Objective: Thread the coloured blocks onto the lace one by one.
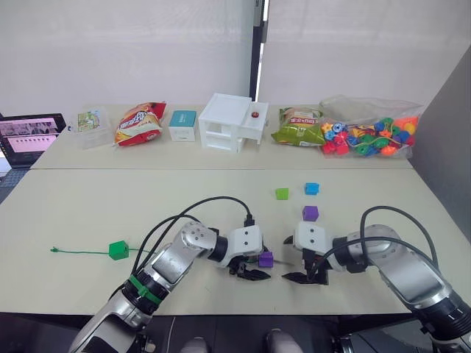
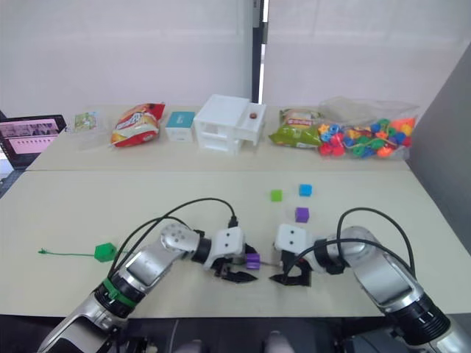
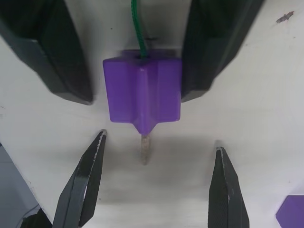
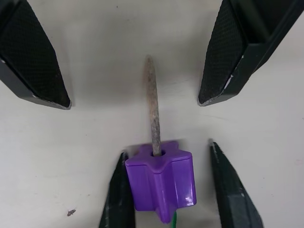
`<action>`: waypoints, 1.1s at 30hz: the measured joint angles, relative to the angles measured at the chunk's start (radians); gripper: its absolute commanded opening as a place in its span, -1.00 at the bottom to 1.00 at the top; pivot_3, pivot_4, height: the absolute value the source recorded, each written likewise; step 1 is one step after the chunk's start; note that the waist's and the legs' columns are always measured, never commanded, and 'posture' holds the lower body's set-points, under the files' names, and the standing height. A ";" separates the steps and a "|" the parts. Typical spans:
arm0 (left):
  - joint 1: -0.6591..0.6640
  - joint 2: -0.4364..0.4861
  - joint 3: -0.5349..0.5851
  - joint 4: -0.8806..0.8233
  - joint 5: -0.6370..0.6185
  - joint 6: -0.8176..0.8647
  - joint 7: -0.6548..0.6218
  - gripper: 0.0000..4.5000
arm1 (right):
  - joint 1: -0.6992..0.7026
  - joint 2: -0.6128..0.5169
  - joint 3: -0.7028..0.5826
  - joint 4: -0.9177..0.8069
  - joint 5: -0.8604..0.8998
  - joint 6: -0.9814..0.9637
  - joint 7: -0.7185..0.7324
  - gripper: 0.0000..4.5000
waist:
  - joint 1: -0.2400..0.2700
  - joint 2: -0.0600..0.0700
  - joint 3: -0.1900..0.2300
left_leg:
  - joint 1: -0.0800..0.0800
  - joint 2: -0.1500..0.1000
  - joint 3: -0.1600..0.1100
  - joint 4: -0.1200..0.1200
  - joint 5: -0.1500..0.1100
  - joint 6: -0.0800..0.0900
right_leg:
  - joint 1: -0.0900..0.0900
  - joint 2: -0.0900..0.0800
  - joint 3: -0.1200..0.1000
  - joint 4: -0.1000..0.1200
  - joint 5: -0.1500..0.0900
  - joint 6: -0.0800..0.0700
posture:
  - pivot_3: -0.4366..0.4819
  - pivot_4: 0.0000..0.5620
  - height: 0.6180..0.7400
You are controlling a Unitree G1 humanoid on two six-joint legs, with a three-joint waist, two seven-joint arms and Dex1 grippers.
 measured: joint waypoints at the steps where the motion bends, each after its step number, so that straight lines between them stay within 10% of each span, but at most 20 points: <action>1: 0.000 0.000 0.000 0.000 -0.001 0.000 -0.001 -0.29 | 0.000 0.000 0.001 0.002 -0.002 -0.008 0.000 1.00 | -0.001 0.000 0.000 | 0.000 0.000 0.000 0.000 0.000 0.000 | 0.000 0.000 0.000 0.000 0.000 0.000 | -0.05 -0.47 1.00; 5: 0.003 0.003 0.001 0.000 -0.005 -0.002 -0.001 -0.39 | 0.000 0.004 0.002 0.012 -0.005 -0.030 0.003 0.77 | -0.001 0.000 0.000 | 0.000 0.000 0.000 0.000 0.000 0.000 | 0.000 0.000 0.000 0.000 0.000 0.000 | -0.05 -0.47 1.00; 17: 0.015 0.042 0.031 -0.004 -0.008 -0.012 -0.023 -0.39 | 0.015 0.011 0.013 0.031 -0.005 -0.083 0.014 -1.00 | -0.001 0.000 0.000 | 0.003 0.000 0.000 0.000 0.000 0.000 | 0.003 0.000 0.000 0.000 0.000 0.000 | -0.05 -0.47 1.00; 29: 0.043 0.050 0.051 -0.028 -0.013 -0.004 -0.023 -0.39 | -0.004 0.011 0.019 0.049 -0.007 -0.095 0.033 -1.00 | -0.001 0.000 0.000 | 0.003 0.000 0.000 0.000 0.000 0.000 | 0.003 0.000 0.000 0.000 0.000 0.000 | -0.05 -0.47 1.00; 33: 0.082 0.193 0.135 -0.062 -0.065 0.005 -0.080 -0.39 | -0.031 0.002 0.029 0.041 -0.014 -0.069 0.048 -1.00 | -0.017 0.000 0.000 | 0.002 0.001 0.000 -0.001 0.000 0.000 | 0.000 0.001 0.000 0.002 0.000 0.000 | -0.05 -0.47 1.00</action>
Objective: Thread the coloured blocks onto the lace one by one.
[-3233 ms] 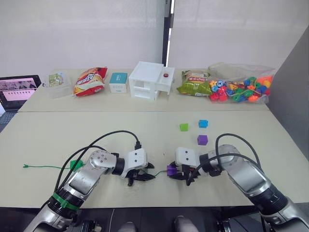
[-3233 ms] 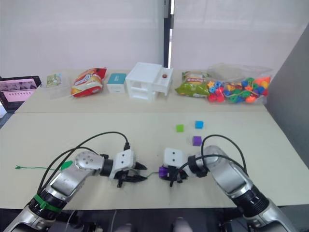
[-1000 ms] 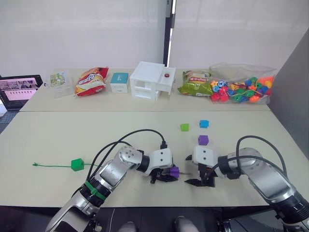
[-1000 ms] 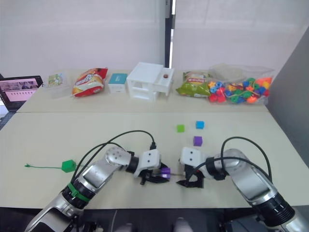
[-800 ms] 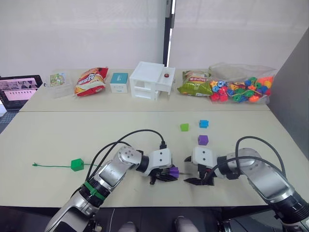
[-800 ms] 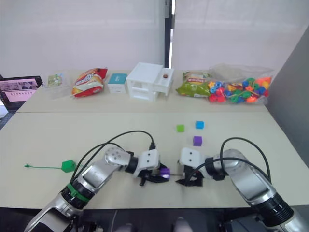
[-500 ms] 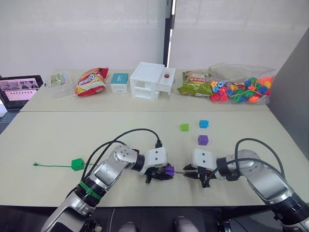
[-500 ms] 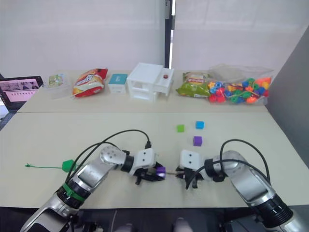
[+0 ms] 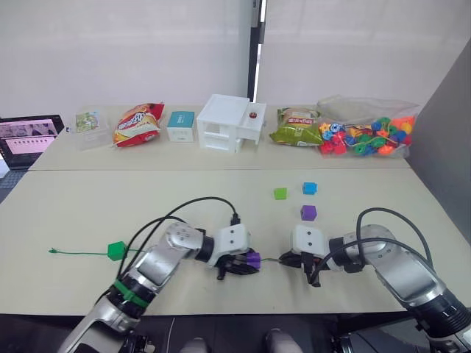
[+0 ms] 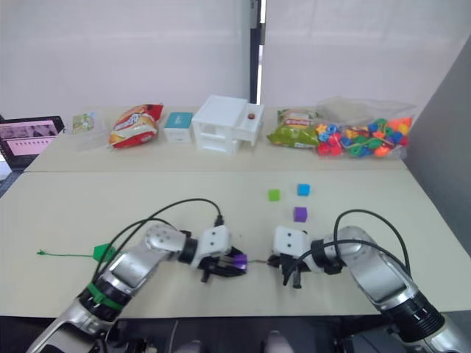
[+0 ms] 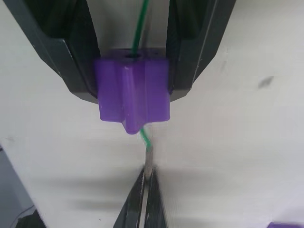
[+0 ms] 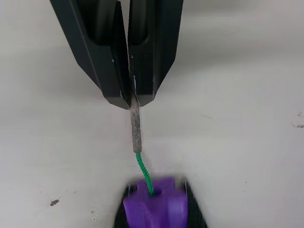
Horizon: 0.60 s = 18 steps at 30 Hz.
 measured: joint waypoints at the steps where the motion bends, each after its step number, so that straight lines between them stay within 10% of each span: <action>1: 0.012 0.056 0.033 0.000 -0.014 -0.004 -0.026 -0.39 | -0.005 -0.011 0.000 -0.006 0.000 0.010 0.007 -1.00 | -0.003 0.000 0.000 | 0.000 0.000 0.000 0.000 0.000 0.000 | 0.000 0.000 0.000 0.000 0.000 0.000 | -0.05 -0.47 1.00; 8: 0.128 0.415 0.233 0.139 -0.056 -0.130 -0.219 -0.39 | -0.025 -0.030 -0.013 -0.065 0.010 0.063 0.022 -1.00 | -0.007 0.001 0.001 | 0.000 0.000 0.000 -0.002 0.000 0.000 | -0.001 0.000 -0.001 -0.002 0.000 0.000 | -0.05 -0.47 1.00; 18: 0.186 0.535 0.316 0.384 -0.020 -0.382 -0.262 -0.39 | -0.026 -0.031 -0.021 -0.069 0.022 0.079 0.009 -1.00 | -0.009 0.001 0.001 | -0.001 0.001 0.001 -0.003 0.000 0.000 | -0.002 0.000 -0.001 -0.002 0.000 0.000 | -0.05 -0.47 1.00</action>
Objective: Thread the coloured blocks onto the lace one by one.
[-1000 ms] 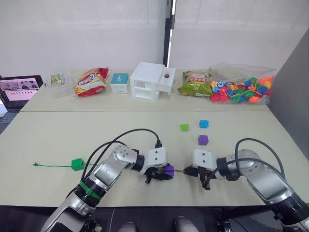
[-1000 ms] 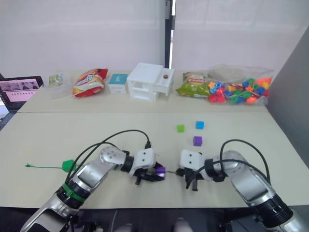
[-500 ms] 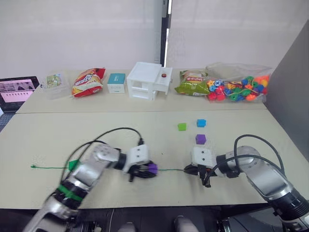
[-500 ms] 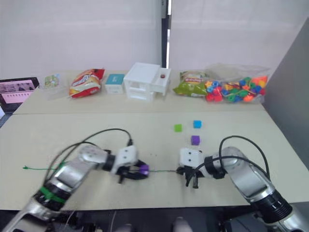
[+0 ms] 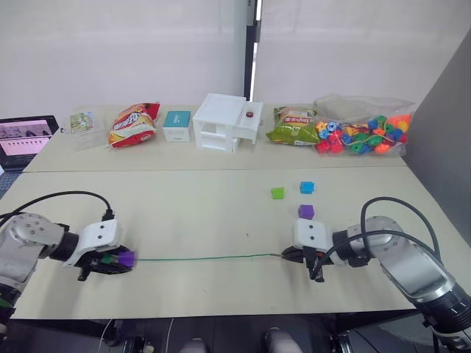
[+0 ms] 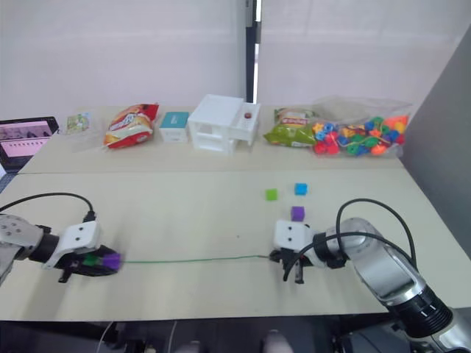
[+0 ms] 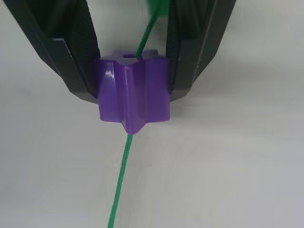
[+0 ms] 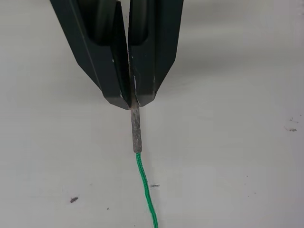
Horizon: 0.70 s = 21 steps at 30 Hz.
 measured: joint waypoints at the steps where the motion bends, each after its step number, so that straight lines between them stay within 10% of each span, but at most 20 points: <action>1: 0.000 0.000 0.000 0.001 0.003 -0.012 0.002 -0.39 | 0.000 0.000 0.000 0.002 0.000 0.000 -0.001 -1.00 | 0.000 0.000 0.000 | 0.000 0.000 0.000 0.000 0.000 0.000 | 0.000 0.000 0.000 0.000 0.000 0.000 | -0.05 -0.47 1.00; 6: 0.000 -0.001 0.001 -0.004 0.010 -0.026 0.013 -0.39 | -0.001 0.003 0.000 0.009 0.000 0.000 -0.004 -1.00 | 0.002 0.000 0.000 | 0.000 0.000 0.000 0.000 0.000 0.000 | 0.000 0.000 0.000 0.001 0.000 0.000 | -0.05 -0.47 1.00; 14: -0.068 -0.036 0.037 -0.263 -0.157 0.270 -0.013 0.92 | -0.026 0.028 0.004 0.007 0.007 0.005 -0.006 -1.00 | 0.004 -0.002 0.001 | -0.003 0.000 -0.001 0.002 0.000 0.000 | -0.001 -0.001 0.000 0.001 0.000 0.000 | -0.05 -0.47 1.00; 21: -0.059 -0.023 0.012 -0.311 -0.139 0.297 -0.052 0.98 | -0.036 0.040 0.022 0.007 0.008 0.022 -0.009 -1.00 | -0.004 -0.002 0.001 | -0.003 0.000 -0.001 0.001 0.000 0.000 | -0.002 0.000 0.000 0.001 0.000 0.000 | -0.05 -0.47 1.00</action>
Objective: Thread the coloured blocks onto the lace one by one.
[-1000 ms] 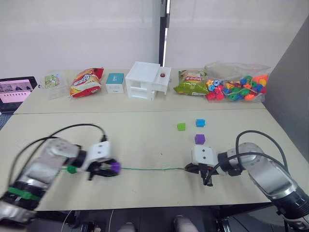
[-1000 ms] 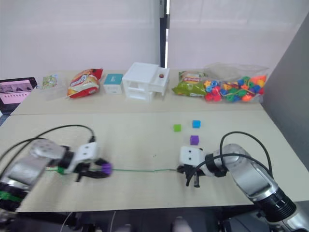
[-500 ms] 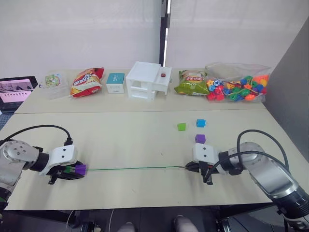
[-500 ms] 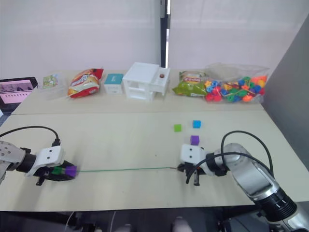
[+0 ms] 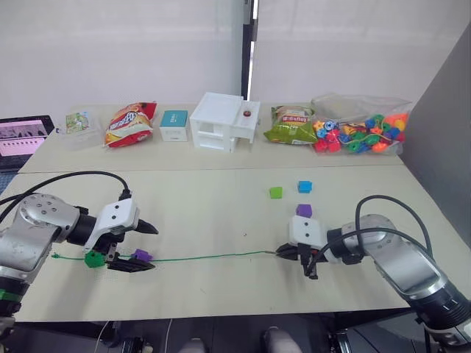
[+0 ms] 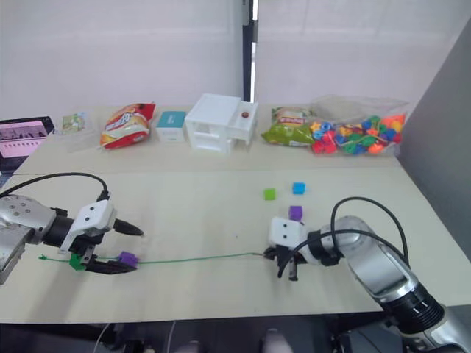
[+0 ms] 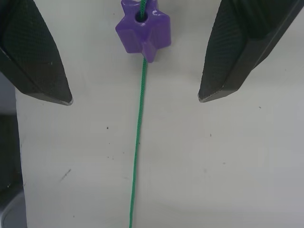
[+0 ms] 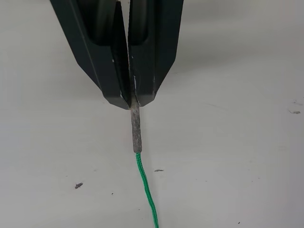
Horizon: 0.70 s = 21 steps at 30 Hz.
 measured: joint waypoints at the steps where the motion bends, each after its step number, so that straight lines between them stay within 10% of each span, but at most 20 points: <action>1: -0.001 -0.005 -0.005 0.007 0.009 -0.005 0.004 0.98 | -0.002 0.000 0.000 0.000 0.000 0.000 0.000 -1.00 | 0.002 0.000 0.000 | 0.000 0.000 0.000 0.000 0.000 0.000 | 0.000 0.000 0.000 0.000 0.000 0.000 | -0.05 -0.47 1.00; 14: -0.097 -0.427 -0.179 -0.220 -0.008 0.193 0.283 0.98 | -0.115 0.088 0.065 0.014 -0.021 0.043 -0.029 -1.00 | 0.005 -0.001 0.000 | -0.001 -0.001 -0.001 0.002 0.000 0.000 | 0.000 0.000 0.000 0.001 0.000 0.000 | -0.05 -0.47 1.00; 21: -0.124 -0.486 -0.207 -0.187 0.040 0.172 0.351 0.98 | -0.137 0.104 0.099 0.027 -0.042 0.055 -0.037 -1.00 | 0.009 -0.001 0.000 | -0.002 -0.001 -0.001 0.002 0.000 0.000 | 0.000 -0.001 0.000 0.001 0.000 0.000 | -0.05 -0.47 1.00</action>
